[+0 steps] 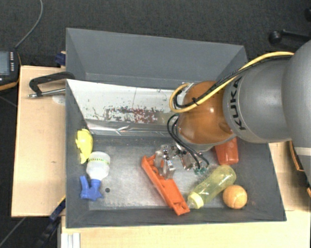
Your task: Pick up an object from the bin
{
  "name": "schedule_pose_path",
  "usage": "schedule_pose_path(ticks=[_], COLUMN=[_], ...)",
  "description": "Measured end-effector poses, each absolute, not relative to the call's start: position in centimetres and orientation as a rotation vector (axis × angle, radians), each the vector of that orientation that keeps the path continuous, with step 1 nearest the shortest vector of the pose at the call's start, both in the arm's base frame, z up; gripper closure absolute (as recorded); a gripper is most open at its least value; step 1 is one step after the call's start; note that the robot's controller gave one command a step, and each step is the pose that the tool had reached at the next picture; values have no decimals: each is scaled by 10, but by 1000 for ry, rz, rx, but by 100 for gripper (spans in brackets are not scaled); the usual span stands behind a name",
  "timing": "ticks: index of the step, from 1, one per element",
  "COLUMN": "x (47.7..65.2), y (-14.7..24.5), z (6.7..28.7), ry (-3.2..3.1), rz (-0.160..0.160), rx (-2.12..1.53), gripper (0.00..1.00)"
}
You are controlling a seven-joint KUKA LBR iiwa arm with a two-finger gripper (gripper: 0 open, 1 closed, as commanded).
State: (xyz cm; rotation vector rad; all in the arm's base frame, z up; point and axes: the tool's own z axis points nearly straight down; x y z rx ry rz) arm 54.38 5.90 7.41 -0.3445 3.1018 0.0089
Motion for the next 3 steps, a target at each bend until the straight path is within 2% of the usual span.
schedule_pose_path(ticks=[1, 2, 3], x=[555, 557, 557], y=[57, 50, 50], z=[72, 98, 98], ry=[3093, 3088, 3088], rz=[10, 10, 10], rx=[-385, -402, -403], gripper=[100, 0, 0])
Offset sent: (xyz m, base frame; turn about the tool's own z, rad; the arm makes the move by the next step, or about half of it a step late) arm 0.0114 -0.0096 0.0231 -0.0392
